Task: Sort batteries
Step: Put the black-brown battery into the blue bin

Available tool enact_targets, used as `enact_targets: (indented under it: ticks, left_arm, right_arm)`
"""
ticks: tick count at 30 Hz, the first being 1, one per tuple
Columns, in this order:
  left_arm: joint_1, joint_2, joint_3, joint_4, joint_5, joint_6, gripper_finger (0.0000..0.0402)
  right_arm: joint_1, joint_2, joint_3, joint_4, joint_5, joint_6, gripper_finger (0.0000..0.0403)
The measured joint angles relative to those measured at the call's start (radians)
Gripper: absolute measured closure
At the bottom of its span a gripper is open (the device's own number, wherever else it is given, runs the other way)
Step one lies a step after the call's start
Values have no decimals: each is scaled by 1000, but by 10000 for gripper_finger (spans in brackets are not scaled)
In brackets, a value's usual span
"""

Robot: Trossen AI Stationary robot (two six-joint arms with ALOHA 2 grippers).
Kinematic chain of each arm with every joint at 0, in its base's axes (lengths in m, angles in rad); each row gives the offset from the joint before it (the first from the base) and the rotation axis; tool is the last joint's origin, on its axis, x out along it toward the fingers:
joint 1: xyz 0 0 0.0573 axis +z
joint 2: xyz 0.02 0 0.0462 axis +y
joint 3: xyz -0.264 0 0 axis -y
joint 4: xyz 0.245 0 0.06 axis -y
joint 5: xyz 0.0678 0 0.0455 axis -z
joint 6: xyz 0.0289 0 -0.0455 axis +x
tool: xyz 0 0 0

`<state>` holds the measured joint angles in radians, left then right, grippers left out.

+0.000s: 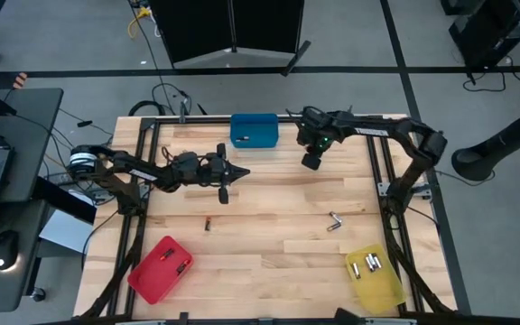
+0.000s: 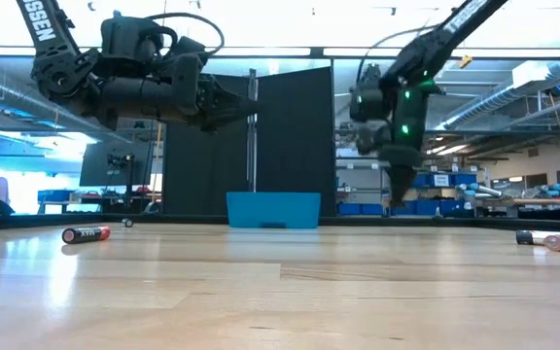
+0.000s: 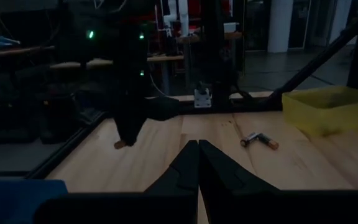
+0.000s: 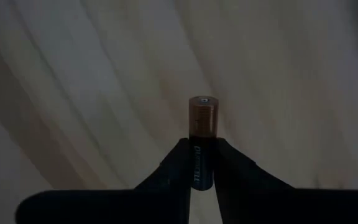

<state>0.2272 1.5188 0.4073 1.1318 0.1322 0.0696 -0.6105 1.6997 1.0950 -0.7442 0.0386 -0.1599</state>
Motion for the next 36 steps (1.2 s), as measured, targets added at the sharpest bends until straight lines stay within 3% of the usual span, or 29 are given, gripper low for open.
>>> enact_targets:
  ticks: [4,7,12,23,30,36]
  left_arm:
    - [0,-45,-32,-1,0,1,387]
    - [0,-78,-49,1,-1,1,387]
    - [0,-109,-55,-12,-1,1,387]
    - [-1,-110,-54,-10,-1,1,387]
    - [-13,-110,-54,-9,0,1,387]
    - [-18,-110,-54,-9,-1,2,387]
  right_arm:
    - [56,-56,46,66,-44,64,350]
    - [89,-21,140,56,-41,83,350]
    - [119,116,380,35,-36,56,350]
    - [88,503,917,-204,-35,-29,350]
    - [45,683,1110,-306,-49,-33,350]
    - [19,771,1179,-360,-66,-9,350]
